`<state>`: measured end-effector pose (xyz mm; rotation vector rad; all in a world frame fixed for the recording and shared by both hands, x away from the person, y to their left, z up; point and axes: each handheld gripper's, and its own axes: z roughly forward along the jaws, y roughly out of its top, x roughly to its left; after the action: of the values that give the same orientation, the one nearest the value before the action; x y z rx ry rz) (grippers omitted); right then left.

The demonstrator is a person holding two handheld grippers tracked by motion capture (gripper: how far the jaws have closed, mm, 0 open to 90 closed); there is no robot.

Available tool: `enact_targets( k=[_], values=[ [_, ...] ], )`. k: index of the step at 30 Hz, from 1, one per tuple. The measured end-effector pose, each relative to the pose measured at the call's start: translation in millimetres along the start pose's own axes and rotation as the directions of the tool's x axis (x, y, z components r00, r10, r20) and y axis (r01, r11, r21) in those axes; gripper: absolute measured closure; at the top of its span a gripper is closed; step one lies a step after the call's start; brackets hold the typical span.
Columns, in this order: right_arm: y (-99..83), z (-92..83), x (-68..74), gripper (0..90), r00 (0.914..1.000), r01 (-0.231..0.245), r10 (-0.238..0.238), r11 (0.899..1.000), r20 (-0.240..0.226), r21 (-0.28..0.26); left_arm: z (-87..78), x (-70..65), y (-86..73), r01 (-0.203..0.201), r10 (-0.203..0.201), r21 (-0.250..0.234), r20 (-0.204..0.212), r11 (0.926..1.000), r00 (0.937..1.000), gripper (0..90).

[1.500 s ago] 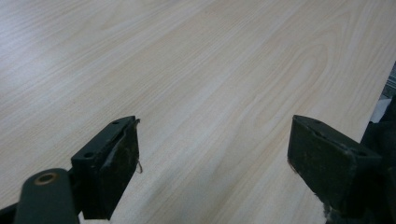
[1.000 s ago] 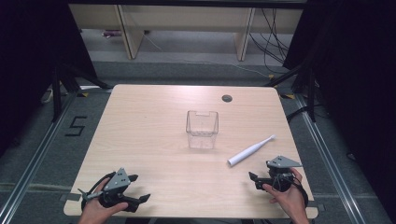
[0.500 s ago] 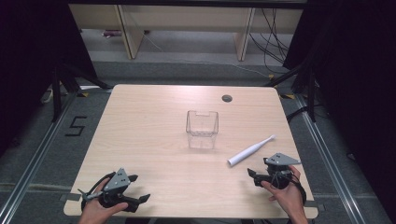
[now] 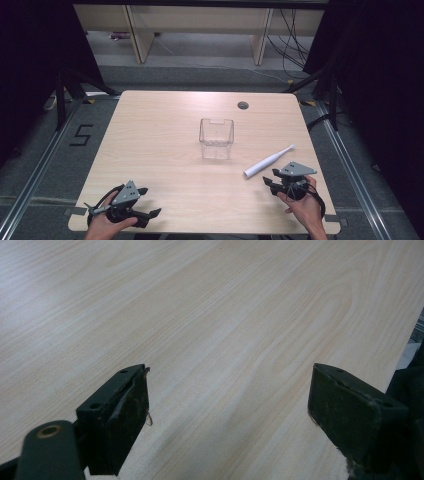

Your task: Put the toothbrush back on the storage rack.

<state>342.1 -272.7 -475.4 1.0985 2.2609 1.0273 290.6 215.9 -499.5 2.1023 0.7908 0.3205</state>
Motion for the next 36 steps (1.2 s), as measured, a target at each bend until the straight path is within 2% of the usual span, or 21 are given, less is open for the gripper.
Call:
enact_targets(
  k=[4, 5, 6, 9, 10, 13, 14, 15, 18, 19, 20, 21, 22, 24, 26, 28, 29, 30, 33, 34, 36],
  values=[
    [3.1, 2.4, 1.8, 64.6, 0.9998, -0.010, 0.010, 1.000, -0.016, 0.003, -2.4, 0.9, 0.0, -0.006, 0.006, 0.006, -0.001, 1.0000, 1.0000, 16.1],
    [6.0, 7.1, 3.1, 69.9, 0.9994, -0.014, 0.014, 1.000, -0.030, 0.017, -1.9, 0.6, 0.1, 0.005, -0.005, -0.004, -0.002, 1.0000, 1.0000, 16.2],
    [6.8, 9.3, 1.1, 72.0, 0.9994, 0.019, -0.019, 1.000, -0.030, 0.015, -1.9, 0.6, 0.1, 0.005, -0.005, -0.004, -0.002, 1.0000, 1.0000, 16.2],
    [11.0, 13.3, 0.3, 78.5, 0.9991, 0.001, -0.001, 1.000, -0.043, 0.004, -2.7, 1.0, -0.3, -0.008, 0.008, 0.009, -0.004, 0.9999, 1.0000, 16.2],
    [12.3, 13.7, 1.9, 80.1, 0.9985, -0.026, 0.027, 1.000, -0.049, 0.006, -2.5, 0.6, -0.4, -0.001, 0.001, 0.002, -0.006, 1.0000, 1.0000, 16.2],
    [17.0, 18.4, 0.4, 86.2, 0.9984, 0.010, -0.011, 1.000, -0.056, -0.007, -1.9, -0.5, -0.3, 0.019, -0.019, -0.019, -0.001, 0.9996, 0.9998, 16.1],
    [18.0, 19.4, 2.3, 87.5, 0.9983, -0.005, 0.005, 1.000, -0.058, -0.004, -2.3, 0.6, 0.0, 0.008, -0.007, -0.012, 0.004, 0.9999, 1.0000, 16.1],
    [19.1, 21.3, 1.1, 88.7, 0.9983, 0.024, -0.025, 1.000, -0.053, -0.014, -2.5, 0.4, 0.1, 0.006, -0.005, -0.009, 0.003, 0.9999, 1.0000, 16.1],
    [24.1, 25.2, 2.9, 90.0, 0.9975, 0.031, -0.032, 0.999, -0.063, -0.009, -1.6, -0.9, -0.5, 0.020, -0.020, -0.015, 0.002, 0.9997, 0.9998, 16.1],
    [25.5, 26.6, 3.2, 90.0, 0.9974, 0.046, -0.046, 0.999, -0.055, -0.012, -3.0, 1.2, -0.6, -0.007, 0.007, 0.011, -0.005, 0.9999, 1.0000, 16.2],
    [27.2, 27.7, 4.2, 90.0, 0.9976, 0.032, -0.032, 0.999, -0.061, -0.005, -3.0, 0.8, -0.7, -0.006, 0.006, 0.009, -0.004, 0.9999, 1.0000, 16.1],
    [28.3, 30.0, 5.2, 90.0, 0.9978, 0.027, -0.028, 1.000, -0.060, -0.010, -1.6, -1.2, -0.9, 0.020, -0.020, -0.014, 0.002, 0.9997, 0.9998, 16.2],
    [29.5, 31.4, 4.9, 90.0, 0.9976, 0.033, -0.034, 0.999, -0.060, -0.008, -3.3, 1.0, -0.1, -0.010, 0.010, 0.007, -0.002, 0.9999, 1.0000, 16.2],
    [30.8, 34.3, 4.8, 90.0, 0.9975, 0.038, -0.038, 0.999, -0.060, -0.003, -3.2, 1.3, 0.3, -0.010, 0.010, 0.004, -0.005, 0.9999, 0.9999, 16.1],
    [35.5, 38.9, 4.4, 90.0, 0.9971, 0.048, -0.048, 0.999, -0.059, -0.010, -1.7, -0.6, -0.7, 0.019, -0.019, -0.015, 0.002, 0.9997, 0.9998, 16.2],
    [38.3, 41.0, 5.5, 90.0, 0.9969, 0.039, -0.039, 0.999, -0.068, -0.001, -3.4, 2.4, -0.4, -0.017, 0.017, 0.017, -0.004, 0.9997, 0.9999, 16.1],
    [39.4, 43.2, 5.2, 90.0, 0.9966, 0.050, -0.051, 0.999, -0.065, -0.006, -3.4, 1.6, -0.6, -0.012, 0.012, 0.014, -0.004, 0.9998, 0.9999, 16.2],
    [40.8, 44.4, 6.7, 90.0, 0.9971, 0.034, -0.033, 0.999, -0.068, 0.006, -1.6, -1.0, -0.7, 0.018, -0.018, -0.014, 0.003, 0.9997, 0.9998, 16.2],
    [43.9, 50.2, 7.3, 90.0, 0.9965, 0.041, -0.040, 0.999, -0.074, 0.011, -0.9, -1.3, -0.5, 0.018, -0.018, -0.028, 0.006, 0.9994, 0.9998, 16.2],
    [44.5, 51.9, 6.0, 90.0, 0.9955, 0.063, -0.063, 0.998, -0.071, 0.002, -2.4, -0.6, -0.3, 0.009, -0.009, -0.011, 0.002, 0.9999, 1.0000, 16.2],
    [45.6, 52.4, 7.3, 90.0, 0.9962, 0.042, -0.040, 0.999, -0.078, 0.020, -3.0, 0.7, -0.5, -0.002, 0.002, -0.001, -0.001, 1.0000, 1.0000, 16.2]
  ],
)
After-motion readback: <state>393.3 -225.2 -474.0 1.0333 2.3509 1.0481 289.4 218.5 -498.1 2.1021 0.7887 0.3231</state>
